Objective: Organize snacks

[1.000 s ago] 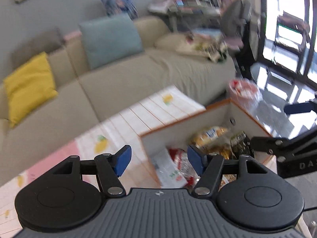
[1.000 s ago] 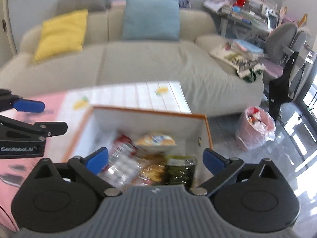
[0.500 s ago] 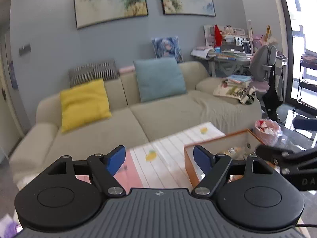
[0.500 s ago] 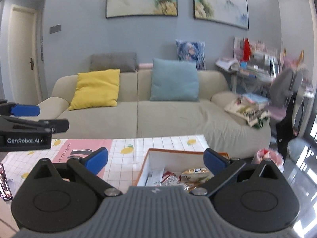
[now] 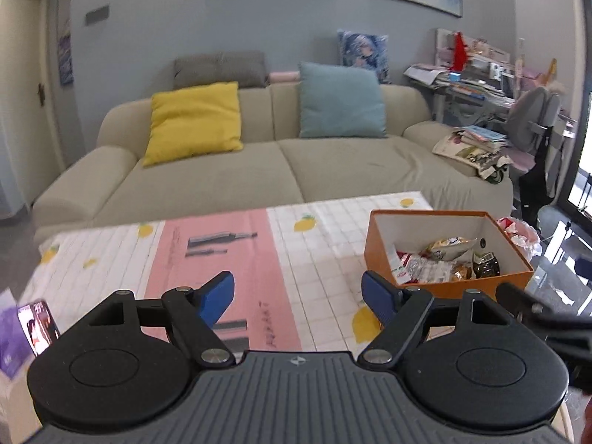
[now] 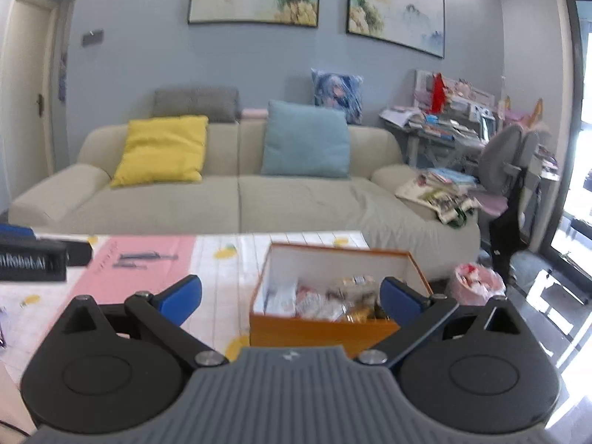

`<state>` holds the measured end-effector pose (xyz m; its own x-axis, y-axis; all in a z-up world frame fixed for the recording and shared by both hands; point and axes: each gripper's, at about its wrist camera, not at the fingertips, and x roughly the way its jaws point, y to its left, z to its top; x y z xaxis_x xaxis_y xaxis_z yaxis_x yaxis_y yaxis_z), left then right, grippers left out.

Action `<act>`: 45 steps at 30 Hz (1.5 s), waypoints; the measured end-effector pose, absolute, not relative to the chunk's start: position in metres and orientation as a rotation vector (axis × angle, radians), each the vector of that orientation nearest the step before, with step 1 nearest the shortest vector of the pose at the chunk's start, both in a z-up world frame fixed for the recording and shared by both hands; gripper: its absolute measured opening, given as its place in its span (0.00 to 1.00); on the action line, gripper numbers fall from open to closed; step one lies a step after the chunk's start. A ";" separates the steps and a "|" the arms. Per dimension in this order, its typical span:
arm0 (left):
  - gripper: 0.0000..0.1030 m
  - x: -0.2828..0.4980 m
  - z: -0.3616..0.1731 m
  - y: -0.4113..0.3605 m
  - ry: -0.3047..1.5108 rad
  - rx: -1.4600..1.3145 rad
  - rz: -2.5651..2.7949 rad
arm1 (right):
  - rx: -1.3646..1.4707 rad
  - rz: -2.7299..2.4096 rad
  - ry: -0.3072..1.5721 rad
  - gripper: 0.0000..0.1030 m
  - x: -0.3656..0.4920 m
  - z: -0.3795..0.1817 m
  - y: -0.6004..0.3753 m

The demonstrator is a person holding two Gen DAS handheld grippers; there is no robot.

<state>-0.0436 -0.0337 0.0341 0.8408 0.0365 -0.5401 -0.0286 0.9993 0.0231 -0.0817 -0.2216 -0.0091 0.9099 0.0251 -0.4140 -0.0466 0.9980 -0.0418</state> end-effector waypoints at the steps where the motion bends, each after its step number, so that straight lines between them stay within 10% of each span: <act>1: 0.89 -0.046 0.030 -0.031 0.575 0.004 0.039 | -0.050 0.031 0.432 0.97 -0.082 -0.013 -0.221; 45: 0.89 -0.047 0.000 -0.034 0.704 -0.045 0.041 | 0.012 0.041 0.543 0.97 -0.072 -0.044 -0.217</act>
<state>-0.0474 -0.0345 0.0003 0.7614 0.0223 -0.6479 -0.0529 0.9982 -0.0279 -0.0717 -0.2168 -0.0443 0.8553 0.0419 -0.5165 -0.0356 0.9991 0.0220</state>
